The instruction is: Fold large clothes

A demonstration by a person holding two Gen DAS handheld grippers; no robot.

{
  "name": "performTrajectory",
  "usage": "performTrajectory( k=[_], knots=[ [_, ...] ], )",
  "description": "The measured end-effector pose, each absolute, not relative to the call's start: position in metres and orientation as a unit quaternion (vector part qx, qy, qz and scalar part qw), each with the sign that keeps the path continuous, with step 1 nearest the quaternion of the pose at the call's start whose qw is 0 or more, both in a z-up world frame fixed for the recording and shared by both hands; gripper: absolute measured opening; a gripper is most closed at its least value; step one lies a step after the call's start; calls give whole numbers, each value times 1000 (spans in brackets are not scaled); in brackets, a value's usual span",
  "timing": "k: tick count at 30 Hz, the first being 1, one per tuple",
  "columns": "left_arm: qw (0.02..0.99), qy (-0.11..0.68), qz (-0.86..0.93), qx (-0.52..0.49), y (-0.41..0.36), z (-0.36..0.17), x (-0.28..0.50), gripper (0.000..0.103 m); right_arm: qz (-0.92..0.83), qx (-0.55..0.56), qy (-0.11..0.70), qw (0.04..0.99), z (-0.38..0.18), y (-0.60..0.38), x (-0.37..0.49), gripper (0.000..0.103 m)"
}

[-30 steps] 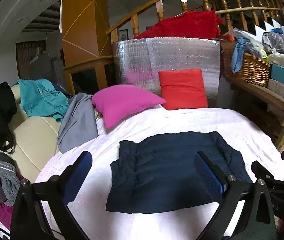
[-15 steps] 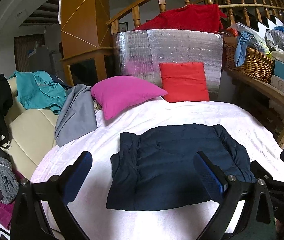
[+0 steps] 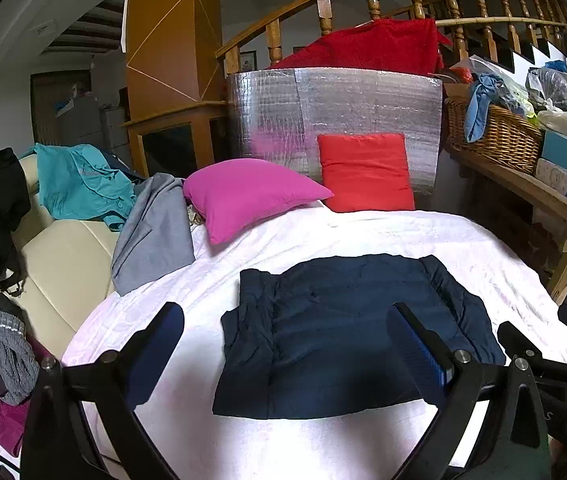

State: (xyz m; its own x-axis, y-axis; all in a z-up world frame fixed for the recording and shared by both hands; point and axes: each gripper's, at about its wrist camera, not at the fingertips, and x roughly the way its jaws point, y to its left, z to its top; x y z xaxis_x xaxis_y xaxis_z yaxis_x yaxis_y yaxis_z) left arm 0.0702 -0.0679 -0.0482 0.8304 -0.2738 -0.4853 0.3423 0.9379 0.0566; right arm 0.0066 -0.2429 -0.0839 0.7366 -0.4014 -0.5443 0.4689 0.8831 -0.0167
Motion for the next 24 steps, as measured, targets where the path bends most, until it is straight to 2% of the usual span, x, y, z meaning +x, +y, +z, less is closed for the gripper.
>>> performTrajectory(
  k=[24],
  knots=[
    [955, 243, -154, 75, -82, -59, 92, 101, -241, 73, 286, 924, -94, -268, 24, 96]
  ],
)
